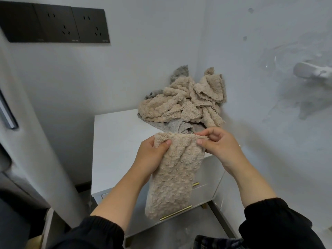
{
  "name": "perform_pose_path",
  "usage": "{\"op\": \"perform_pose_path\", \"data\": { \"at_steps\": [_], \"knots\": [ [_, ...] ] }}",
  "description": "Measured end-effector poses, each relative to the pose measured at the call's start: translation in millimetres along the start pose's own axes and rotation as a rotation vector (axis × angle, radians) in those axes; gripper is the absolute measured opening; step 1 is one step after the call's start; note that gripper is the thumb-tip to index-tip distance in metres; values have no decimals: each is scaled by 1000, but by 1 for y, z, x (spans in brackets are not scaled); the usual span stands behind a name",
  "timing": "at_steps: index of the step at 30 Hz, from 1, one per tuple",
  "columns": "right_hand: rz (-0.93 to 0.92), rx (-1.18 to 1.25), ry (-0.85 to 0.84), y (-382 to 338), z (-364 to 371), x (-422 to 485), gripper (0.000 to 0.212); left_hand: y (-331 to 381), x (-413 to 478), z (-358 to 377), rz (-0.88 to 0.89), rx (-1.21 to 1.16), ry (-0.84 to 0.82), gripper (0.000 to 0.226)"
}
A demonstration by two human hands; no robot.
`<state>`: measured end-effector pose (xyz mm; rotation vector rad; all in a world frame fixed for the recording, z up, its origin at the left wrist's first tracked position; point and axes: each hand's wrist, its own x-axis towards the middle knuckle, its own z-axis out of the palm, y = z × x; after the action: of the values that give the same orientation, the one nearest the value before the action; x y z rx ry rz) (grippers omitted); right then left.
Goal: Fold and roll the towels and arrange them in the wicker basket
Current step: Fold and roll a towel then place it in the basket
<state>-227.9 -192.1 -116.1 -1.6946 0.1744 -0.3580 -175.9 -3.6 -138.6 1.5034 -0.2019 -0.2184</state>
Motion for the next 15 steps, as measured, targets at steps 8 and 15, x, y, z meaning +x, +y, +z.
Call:
{"op": "perform_pose_path", "data": {
  "at_steps": [8,15],
  "knots": [
    [71,15,25,3,-1,3,19,1,-2,2,54,-6,86,15],
    [102,94,142,11,0,9,26,1,-3,4,33,-38,62,15]
  ]
}}
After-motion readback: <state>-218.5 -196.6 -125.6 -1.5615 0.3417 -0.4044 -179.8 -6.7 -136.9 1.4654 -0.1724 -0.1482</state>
